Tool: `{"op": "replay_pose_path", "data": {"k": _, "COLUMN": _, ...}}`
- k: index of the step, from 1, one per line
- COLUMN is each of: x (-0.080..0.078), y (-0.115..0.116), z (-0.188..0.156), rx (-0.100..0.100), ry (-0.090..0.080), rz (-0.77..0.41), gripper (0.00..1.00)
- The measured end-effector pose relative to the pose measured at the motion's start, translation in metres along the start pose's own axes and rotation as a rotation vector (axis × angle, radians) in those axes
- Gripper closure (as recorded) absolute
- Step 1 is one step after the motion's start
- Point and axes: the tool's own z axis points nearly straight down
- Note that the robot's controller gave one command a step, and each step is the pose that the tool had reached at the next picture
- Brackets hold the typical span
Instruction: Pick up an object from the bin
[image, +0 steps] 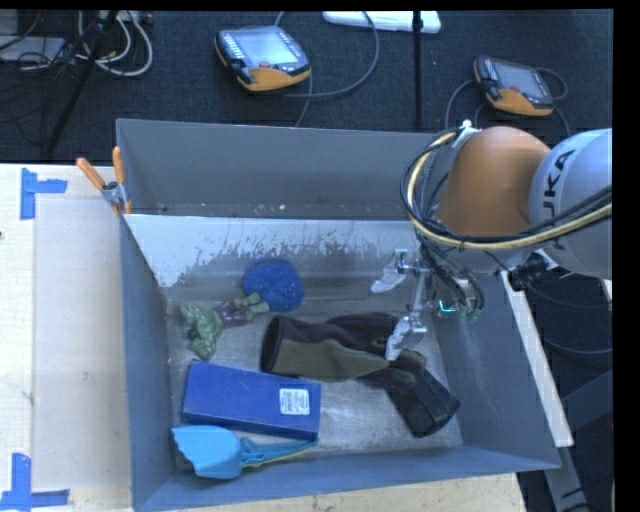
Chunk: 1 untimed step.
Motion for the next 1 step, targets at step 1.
{"op": "replay_pose_path", "data": {"k": 1, "x": -0.0018, "y": 0.0001, "z": -0.0047, "rx": 0.001, "ry": -0.008, "rz": -0.001, "gripper": 0.0}}
